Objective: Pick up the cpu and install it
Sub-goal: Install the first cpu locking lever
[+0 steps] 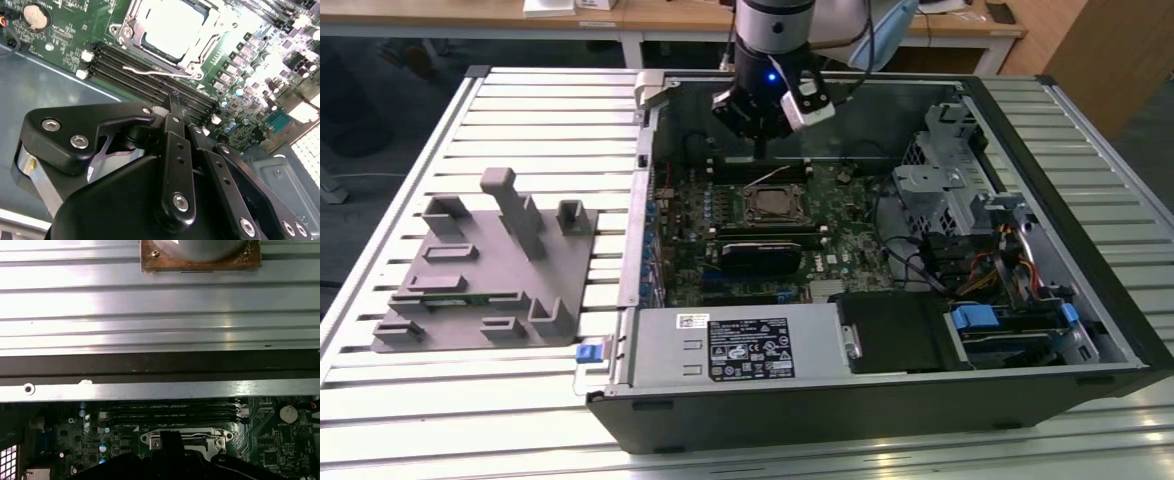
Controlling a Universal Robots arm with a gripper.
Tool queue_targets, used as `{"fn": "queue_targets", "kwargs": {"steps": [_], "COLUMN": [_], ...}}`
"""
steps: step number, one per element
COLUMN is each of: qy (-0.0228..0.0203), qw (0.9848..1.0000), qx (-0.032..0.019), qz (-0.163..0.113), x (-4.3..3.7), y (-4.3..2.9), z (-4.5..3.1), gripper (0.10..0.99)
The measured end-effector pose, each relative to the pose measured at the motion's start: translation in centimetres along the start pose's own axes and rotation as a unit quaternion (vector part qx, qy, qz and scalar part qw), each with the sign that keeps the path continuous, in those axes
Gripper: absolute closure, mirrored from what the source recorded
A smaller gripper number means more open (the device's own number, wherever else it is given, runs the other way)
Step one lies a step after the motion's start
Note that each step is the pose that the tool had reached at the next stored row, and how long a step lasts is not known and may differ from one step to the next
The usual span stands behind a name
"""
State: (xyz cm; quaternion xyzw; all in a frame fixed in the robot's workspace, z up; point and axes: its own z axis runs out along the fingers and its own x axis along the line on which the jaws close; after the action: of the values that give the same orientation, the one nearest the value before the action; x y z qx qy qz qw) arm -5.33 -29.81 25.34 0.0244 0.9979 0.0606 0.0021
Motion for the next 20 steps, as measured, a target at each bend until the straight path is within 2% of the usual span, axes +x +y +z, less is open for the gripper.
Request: {"fn": "queue_targets", "kwargs": {"steps": [2,9,20], "qy": [-0.0006,-0.0006,-0.0006], "qw": [1.0000,1.0000,1.0000], "qx": [0.0071,0.0074,0.0074], "qz": [0.000,0.000,0.000], "x": [0.00,-0.90,-1.57], "y": [-0.02,-0.08,-0.11], "z": [0.13,0.83,1.81], "gripper": [0.980,0.980,0.980]}}
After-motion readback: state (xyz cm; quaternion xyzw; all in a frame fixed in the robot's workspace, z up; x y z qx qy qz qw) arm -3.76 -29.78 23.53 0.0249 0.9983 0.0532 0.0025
